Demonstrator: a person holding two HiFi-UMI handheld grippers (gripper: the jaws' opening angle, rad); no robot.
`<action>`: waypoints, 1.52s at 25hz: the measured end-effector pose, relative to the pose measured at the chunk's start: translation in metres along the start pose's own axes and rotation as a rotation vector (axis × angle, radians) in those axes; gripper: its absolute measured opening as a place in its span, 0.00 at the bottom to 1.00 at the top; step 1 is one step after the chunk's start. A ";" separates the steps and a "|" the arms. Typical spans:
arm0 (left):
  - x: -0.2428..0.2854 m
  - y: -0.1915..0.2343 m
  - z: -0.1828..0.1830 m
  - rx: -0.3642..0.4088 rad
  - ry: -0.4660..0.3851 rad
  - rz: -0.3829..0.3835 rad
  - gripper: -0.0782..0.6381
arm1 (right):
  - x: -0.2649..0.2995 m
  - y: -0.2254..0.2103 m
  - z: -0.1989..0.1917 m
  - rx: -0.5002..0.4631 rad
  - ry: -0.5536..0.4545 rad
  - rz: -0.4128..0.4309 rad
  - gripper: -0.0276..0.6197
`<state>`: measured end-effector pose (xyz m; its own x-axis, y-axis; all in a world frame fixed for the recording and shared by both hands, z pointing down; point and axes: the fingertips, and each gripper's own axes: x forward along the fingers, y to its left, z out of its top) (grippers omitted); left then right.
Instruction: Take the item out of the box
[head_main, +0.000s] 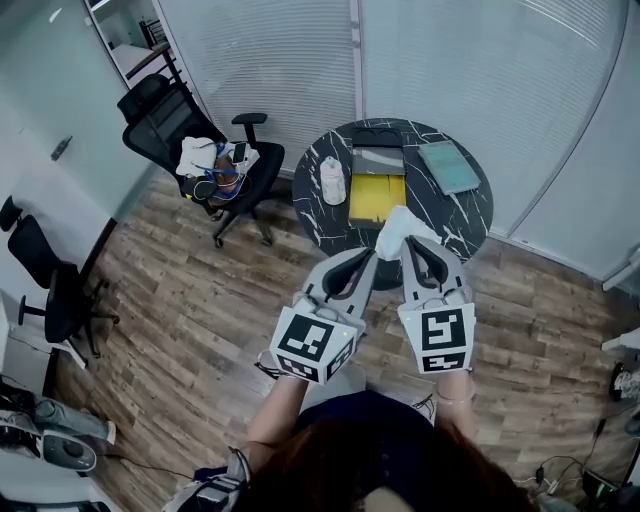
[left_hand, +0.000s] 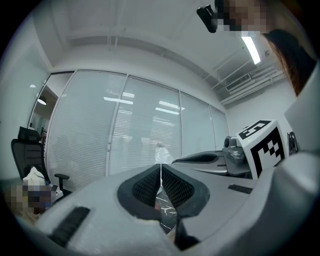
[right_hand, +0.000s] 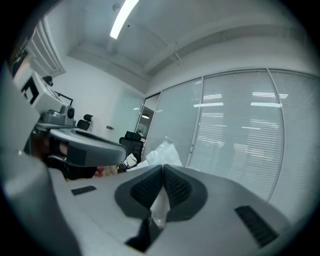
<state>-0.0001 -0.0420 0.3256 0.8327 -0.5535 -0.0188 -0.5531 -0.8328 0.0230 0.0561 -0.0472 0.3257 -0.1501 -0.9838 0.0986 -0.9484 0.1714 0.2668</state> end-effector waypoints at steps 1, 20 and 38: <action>-0.002 -0.003 0.000 -0.001 0.000 0.003 0.15 | -0.004 0.000 0.001 0.002 -0.004 0.000 0.08; -0.042 -0.054 0.000 -0.001 0.028 0.023 0.15 | -0.071 0.013 0.011 0.014 -0.035 0.019 0.08; -0.074 -0.093 0.001 0.014 0.038 0.051 0.15 | -0.128 0.020 0.010 0.038 -0.060 0.014 0.08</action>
<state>-0.0102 0.0766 0.3236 0.8036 -0.5948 0.0199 -0.5951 -0.8036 0.0088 0.0539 0.0813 0.3089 -0.1785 -0.9830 0.0437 -0.9558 0.1837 0.2296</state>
